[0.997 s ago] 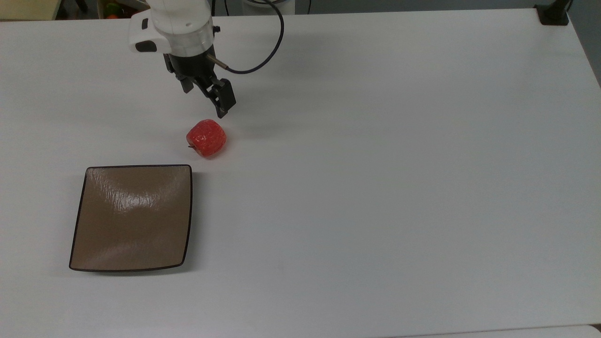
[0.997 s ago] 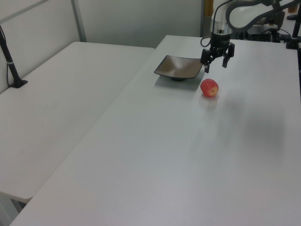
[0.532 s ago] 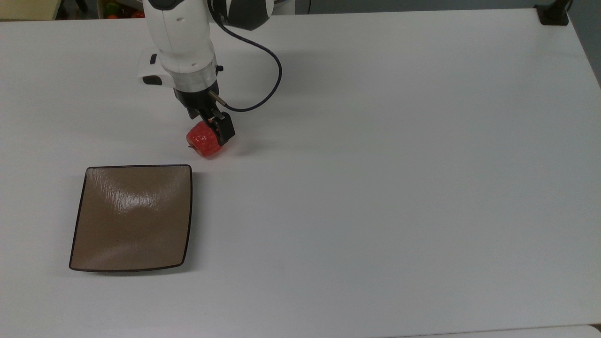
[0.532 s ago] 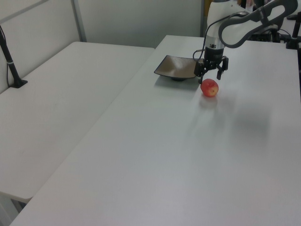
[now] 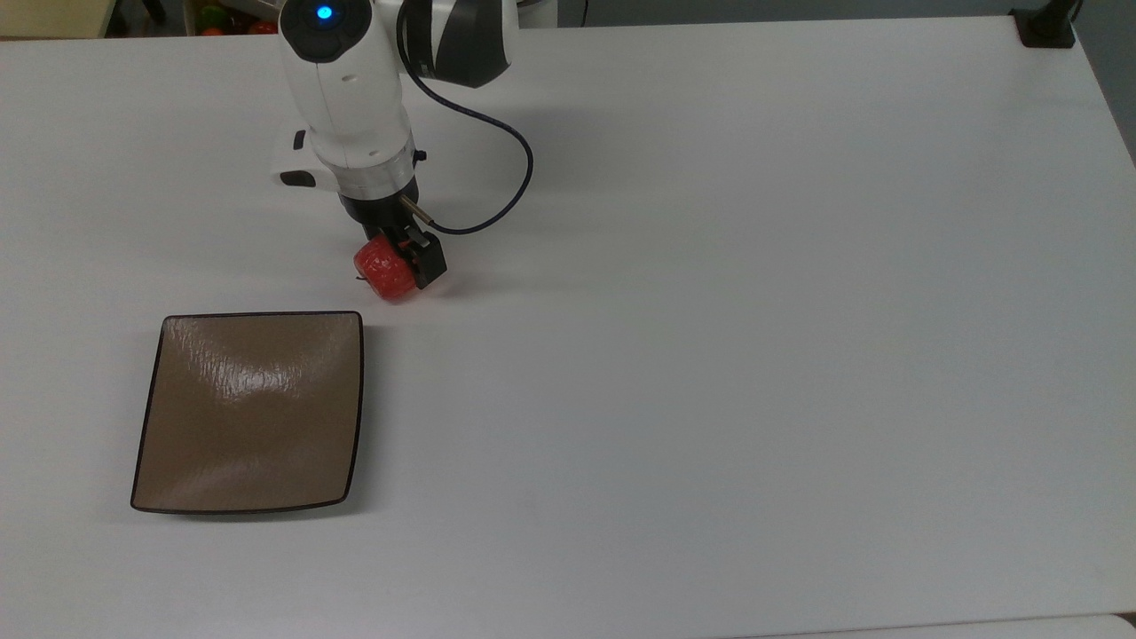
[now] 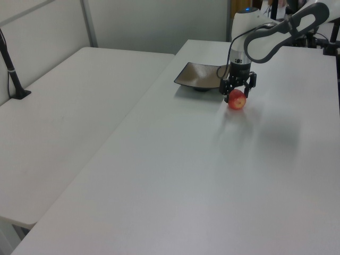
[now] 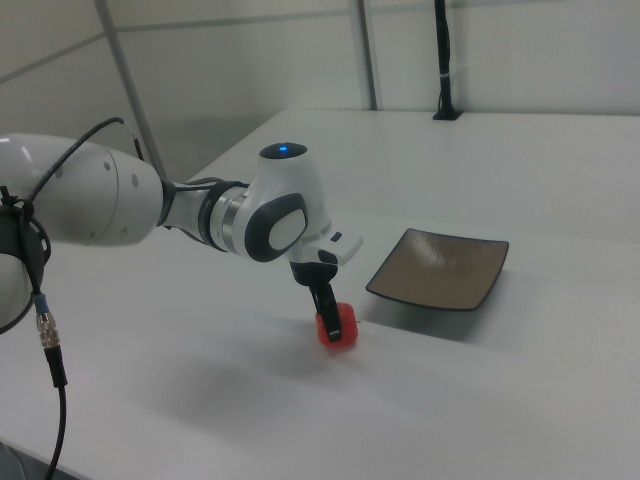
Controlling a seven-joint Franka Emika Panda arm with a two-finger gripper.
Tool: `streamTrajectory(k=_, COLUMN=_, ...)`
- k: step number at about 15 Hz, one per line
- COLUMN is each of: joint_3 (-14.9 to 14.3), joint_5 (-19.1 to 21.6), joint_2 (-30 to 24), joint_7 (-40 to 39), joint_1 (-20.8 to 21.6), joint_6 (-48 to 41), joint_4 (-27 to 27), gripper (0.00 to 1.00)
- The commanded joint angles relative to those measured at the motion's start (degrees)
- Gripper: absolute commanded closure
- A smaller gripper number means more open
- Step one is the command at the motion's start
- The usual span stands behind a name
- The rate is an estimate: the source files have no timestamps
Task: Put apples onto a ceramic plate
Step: 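Close the gripper around the red apple, then lift the apple and carry it over the brown square plate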
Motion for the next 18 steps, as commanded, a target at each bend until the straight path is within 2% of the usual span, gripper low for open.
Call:
streamTrajectory(k=1, joint_3=-0.1, joint_5=0.8, joint_2=0.5, joint_7=0.5, joint_1=0.0, joint_6=1.0, joint_4=0.6, gripper=0.56)
streamTrajectory(k=3, joint_3=-0.1, joint_5=0.8, joint_2=0.4, joint_7=0.5, joint_1=0.1, joint_6=0.8, joint_4=0.7, gripper=0.55)
streamTrajectory(k=6, joint_3=-0.1, joint_5=0.0, joint_2=-0.2, joint_7=0.5, joint_1=0.1, joint_6=-0.1, joint_4=4.3, gripper=0.53)
streamTrajectory(k=9, joint_3=-0.5, joint_5=-0.9, joint_2=-1.2, joint_7=0.5, joint_1=-2.3, joint_6=-2.9, joint_4=12.5, gripper=0.5)
streamTrajectory(k=14, joint_3=-1.4, joint_5=-1.1, joint_2=0.5, joint_7=0.5, joint_1=-2.7, joint_6=0.9, joint_4=14.4, gripper=0.48)
streamTrajectory(k=18, joint_3=-1.4, joint_5=-1.1, joint_2=5.0, joint_7=0.7, joint_1=-2.9, joint_6=7.8, joint_4=16.1, gripper=0.46)
